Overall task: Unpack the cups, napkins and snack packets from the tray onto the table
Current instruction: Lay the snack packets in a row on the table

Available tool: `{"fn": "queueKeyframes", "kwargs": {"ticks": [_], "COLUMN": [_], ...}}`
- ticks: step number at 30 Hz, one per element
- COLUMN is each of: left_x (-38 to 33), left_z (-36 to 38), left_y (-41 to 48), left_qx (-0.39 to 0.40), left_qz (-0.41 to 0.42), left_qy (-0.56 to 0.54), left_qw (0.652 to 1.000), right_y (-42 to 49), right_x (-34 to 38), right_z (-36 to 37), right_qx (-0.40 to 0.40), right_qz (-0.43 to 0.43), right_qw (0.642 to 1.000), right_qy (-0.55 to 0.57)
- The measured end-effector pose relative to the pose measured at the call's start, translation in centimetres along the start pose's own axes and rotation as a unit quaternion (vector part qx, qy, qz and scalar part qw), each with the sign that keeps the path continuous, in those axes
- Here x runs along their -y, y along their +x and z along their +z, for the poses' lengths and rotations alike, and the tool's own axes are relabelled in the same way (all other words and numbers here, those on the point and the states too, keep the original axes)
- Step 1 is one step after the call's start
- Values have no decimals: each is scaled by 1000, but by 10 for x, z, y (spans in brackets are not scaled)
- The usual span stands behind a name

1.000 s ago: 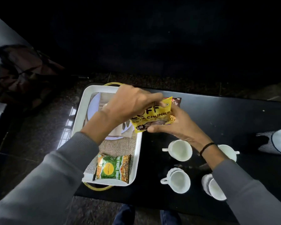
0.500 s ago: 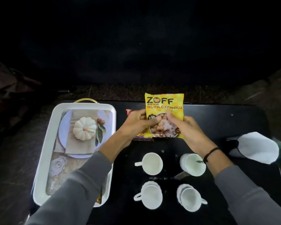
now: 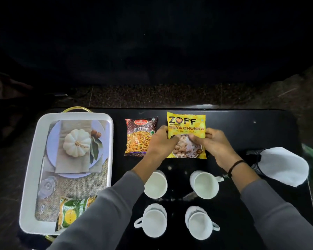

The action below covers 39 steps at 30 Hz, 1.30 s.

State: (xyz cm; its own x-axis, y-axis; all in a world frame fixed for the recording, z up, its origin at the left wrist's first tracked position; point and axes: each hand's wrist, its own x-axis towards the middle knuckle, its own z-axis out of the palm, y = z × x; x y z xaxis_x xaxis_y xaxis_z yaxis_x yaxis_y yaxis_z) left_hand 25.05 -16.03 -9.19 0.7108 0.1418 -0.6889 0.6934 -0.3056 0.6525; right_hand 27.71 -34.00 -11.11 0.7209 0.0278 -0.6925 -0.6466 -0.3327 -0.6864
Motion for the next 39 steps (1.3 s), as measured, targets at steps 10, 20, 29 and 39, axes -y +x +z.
{"fn": "queueKeyframes", "kwargs": {"ticks": [10, 20, 29, 39], "left_x": [-1, -3, 27, 153], "left_z": [12, -8, -76, -201], "left_y": [-9, -41, -91, -134], "left_qx": [-94, -108, -131, -161], "left_qz": [107, 152, 137, 41], "left_qy": [437, 480, 424, 400], "left_qw": [888, 857, 885, 901], "right_y": [-6, -41, -88, -139], "right_x": [10, 32, 56, 40], "right_z": [11, 22, 112, 267], "right_qx": [-84, -157, -78, 155], "right_qz": [-10, -105, -183, -197], "right_qw": [982, 909, 893, 873], "right_qy": [-171, -370, -403, -419]}}
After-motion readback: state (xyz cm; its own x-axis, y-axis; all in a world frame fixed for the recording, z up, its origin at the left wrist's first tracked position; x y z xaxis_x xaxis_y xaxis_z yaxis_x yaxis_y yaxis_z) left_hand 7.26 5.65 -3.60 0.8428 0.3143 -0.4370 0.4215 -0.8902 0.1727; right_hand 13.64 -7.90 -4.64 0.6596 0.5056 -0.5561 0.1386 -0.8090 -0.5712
